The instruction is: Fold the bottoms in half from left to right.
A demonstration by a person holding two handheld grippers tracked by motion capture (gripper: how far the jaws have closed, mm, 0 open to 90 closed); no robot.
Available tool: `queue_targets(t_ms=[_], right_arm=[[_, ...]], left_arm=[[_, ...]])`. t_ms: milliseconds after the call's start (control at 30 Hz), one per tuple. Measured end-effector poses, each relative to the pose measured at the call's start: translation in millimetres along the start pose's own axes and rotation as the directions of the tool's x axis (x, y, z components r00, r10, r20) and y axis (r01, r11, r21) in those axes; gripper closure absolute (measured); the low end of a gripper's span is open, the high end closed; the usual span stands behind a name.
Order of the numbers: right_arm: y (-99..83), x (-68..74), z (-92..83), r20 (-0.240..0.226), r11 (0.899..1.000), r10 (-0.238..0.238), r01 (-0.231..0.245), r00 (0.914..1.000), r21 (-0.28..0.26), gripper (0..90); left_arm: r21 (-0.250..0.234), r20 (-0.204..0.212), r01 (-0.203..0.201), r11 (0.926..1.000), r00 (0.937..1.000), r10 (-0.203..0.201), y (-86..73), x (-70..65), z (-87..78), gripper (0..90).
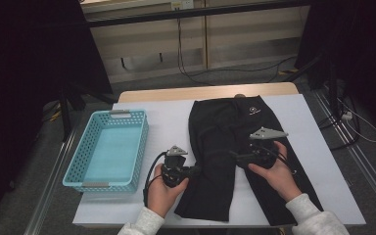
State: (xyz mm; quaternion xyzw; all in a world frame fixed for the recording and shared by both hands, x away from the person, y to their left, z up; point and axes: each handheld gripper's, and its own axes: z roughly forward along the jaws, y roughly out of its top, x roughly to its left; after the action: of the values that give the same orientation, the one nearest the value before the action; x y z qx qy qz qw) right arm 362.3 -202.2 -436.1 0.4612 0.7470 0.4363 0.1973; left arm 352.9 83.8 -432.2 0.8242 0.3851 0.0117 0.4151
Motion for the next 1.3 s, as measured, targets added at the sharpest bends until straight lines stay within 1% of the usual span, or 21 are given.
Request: queue_targets(t_ms=[67, 167, 267, 467, 600, 667, 700, 733, 800, 833, 867, 900, 967, 1000, 1067, 1100, 1167, 1200, 1233, 1267, 1300], right_arm=[[2.3, 0.4, 7.2, -0.005, 1.000, -0.003, 0.003, 1.0000, 0.008, 12.0], [4.5, 0.8, 17.6, -0.003, 1.000, -0.003, 0.003, 1.0000, 0.018, 13.2], [8.8, 4.0, 25.2, -0.012, 1.000, -0.005, 0.006, 0.9999, 0.028, 13.1], [20.3, 16.7, 39.4, -0.032, 0.999, -0.018, 0.019, 0.9993, 0.036, 12.9], [22.8, 25.1, 51.1, -0.055, 0.998, -0.022, 0.025, 0.9983, 0.049, 13.4], [23.4, 27.9, 56.7, -0.065, 0.999, -0.012, 0.015, 0.9978, 0.050, 13.5], [24.2, 29.1, 59.0, -0.068, 0.999, -0.003, 0.007, 0.9977, 0.051, 14.9], [25.3, 30.8, 60.9, -0.070, 0.999, 0.003, 0.001, 0.9975, 0.047, 15.8], [28.2, 35.5, 64.3, -0.081, 0.999, -0.001, 0.004, 0.9967, 0.035, 16.1], [29.6, 38.0, 67.1, -0.078, 0.999, -0.012, 0.015, 0.9969, 0.039, 17.2], [30.0, 39.1, 69.1, -0.081, 0.999, -0.012, 0.015, 0.9966, 0.043, 20.6], [30.1, 40.2, 72.1, -0.091, 0.999, -0.003, 0.008, 0.9958, 0.048, 24.9], [29.7, 42.9, 78.2, -0.127, 0.998, 0.010, -0.003, 0.9918, 0.058, 30.7], [29.5, 44.7, 80.8, -0.142, 0.998, 0.020, -0.012, 0.9896, 0.058, 31.1], [29.9, 48.3, 85.8, -0.148, 0.998, 0.019, -0.010, 0.9888, 0.061, 32.0], [30.3, 49.8, 88.4, -0.152, 0.998, 0.015, -0.004, 0.9883, 0.068, 33.3], [31.8, 52.4, 93.4, -0.150, 0.997, -0.003, 0.015, 0.9887, 0.076, 36.4], [33.2, 53.6, 95.1, -0.149, 0.997, -0.018, 0.030, 0.9887, 0.077, 42.1], [34.9, 55.0, 95.7, -0.156, 0.997, -0.027, 0.037, 0.9874, 0.066, 47.9], [36.9, 56.3, 96.1, -0.166, 0.998, -0.027, 0.037, 0.9858, 0.052, 49.8], [39.2, 58.1, 97.6, -0.164, 0.998, -0.025, 0.034, 0.9861, 0.053, 52.0]], left_arm=[[0.000, 0.001, -0.009, 1.0000, 1.0000, 0.009, -0.2, -0.2, 0.7, 87.8], [0.002, 0.001, -0.006, 1.0000, 1.0000, 0.006, -0.6, -0.3, 2.1, 87.8], [-0.001, 0.008, -0.009, 1.0000, 0.9999, 0.009, -0.1, -0.6, 2.8, 87.9], [-0.015, 0.013, -0.016, 0.9997, 0.9998, 0.017, 0.4, -2.7, 4.4, 87.9], [-0.032, 0.020, -0.018, 0.9993, 0.9996, 0.018, 0.4, -4.0, 5.9, 87.9], [-0.028, 0.023, -0.024, 0.9993, 0.9994, 0.025, 0.7, -4.1, 7.1, 87.9], [-0.020, 0.029, -0.025, 0.9995, 0.9992, 0.026, 0.9, -3.9, 7.3, 87.9], [-0.022, 0.026, -0.026, 0.9994, 0.9993, 0.027, 0.7, -3.9, 7.4, 87.9], [-0.029, 0.025, -0.026, 0.9992, 0.9993, 0.027, 1.2, -4.4, 6.9, 87.9], [-0.032, 0.024, -0.029, 0.9991, 0.9993, 0.029, 1.6, -4.6, 6.2, 87.9], [-0.032, 0.024, -0.028, 0.9991, 0.9993, 0.029, 2.1, -5.1, 5.3, 87.9], [-0.031, 0.022, -0.034, 0.9989, 0.9991, 0.035, 2.6, -4.8, 4.2, 87.9], [-0.033, 0.022, -0.029, 0.9990, 0.9993, 0.030, 2.6, -5.2, 3.3, 87.9], [-0.036, 0.020, -0.030, 0.9989, 0.9993, 0.031, 2.3, -5.1, 3.1, 87.8], [-0.040, 0.015, -0.029, 0.9988, 0.9994, 0.030, 2.2, -5.4, 3.0, 87.9], [-0.044, 0.015, -0.032, 0.9985, 0.9994, 0.032, 2.3, -5.3, 2.6, 87.9], [-0.036, 0.014, -0.040, 0.9986, 0.9991, 0.040, 3.0, -5.2, 1.0, 88.0], [-0.040, 0.016, -0.041, 0.9984, 0.9990, 0.042, 3.4, -5.5, 0.4, 88.1], [-0.041, 0.014, -0.044, 0.9982, 0.9989, 0.044, 4.0, -5.7, 0.0, 88.1], [-0.048, 0.016, -0.039, 0.9981, 0.9991, 0.040, 4.6, -5.8, -0.7, 88.1], [-0.052, 0.017, -0.039, 0.9979, 0.9990, 0.040, 5.0, -5.8, -1.4, 88.2]])
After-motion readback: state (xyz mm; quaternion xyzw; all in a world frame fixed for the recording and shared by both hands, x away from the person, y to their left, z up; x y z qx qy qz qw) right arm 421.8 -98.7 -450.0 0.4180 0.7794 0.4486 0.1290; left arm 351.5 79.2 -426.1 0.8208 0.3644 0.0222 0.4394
